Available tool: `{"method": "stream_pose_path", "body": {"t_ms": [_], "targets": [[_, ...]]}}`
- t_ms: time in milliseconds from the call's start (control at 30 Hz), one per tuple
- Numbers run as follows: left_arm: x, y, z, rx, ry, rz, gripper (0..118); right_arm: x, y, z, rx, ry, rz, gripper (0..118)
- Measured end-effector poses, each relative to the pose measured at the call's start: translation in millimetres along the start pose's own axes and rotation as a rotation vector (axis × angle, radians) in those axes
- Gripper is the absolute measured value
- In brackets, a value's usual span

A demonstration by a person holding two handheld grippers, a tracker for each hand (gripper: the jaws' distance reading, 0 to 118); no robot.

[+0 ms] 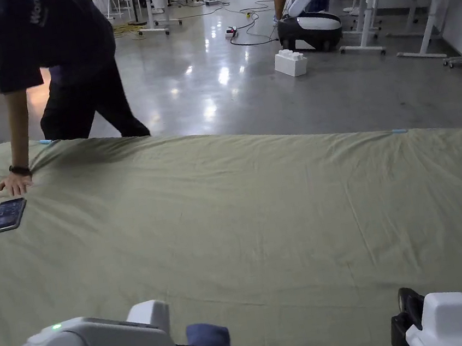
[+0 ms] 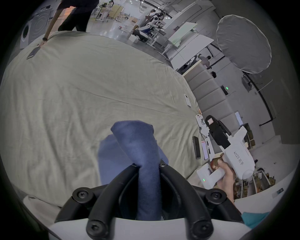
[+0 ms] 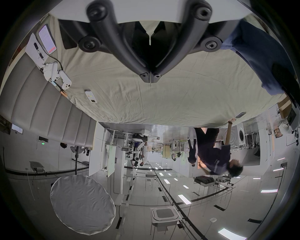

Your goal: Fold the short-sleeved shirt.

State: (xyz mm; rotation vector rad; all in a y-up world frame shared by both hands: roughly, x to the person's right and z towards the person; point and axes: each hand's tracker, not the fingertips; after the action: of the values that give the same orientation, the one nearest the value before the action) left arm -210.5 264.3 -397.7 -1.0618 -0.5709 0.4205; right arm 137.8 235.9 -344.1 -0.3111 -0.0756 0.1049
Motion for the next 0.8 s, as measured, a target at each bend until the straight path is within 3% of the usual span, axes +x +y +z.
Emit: {"method": "stream_pose_path", "body": {"t_ms": [400,600,667,800], "targets": [[48,-28,-152,-0.108,0.026,0.055,12,18,-9,5,-0.015,-0.033,-0.037,0],[44,-49,-189,-0.150,0.076,0.070,14,31,-16,5,-0.027,-0.055,-0.050,0],[42,-48,-185,-0.135,0.045,0.092,22,34,-20,5,-0.074,-0.059,-0.089,0],[43,-41,-160,-0.107,-0.063,0.089,65,37,-19,6,-0.048,-0.063,-0.067,0]]}}
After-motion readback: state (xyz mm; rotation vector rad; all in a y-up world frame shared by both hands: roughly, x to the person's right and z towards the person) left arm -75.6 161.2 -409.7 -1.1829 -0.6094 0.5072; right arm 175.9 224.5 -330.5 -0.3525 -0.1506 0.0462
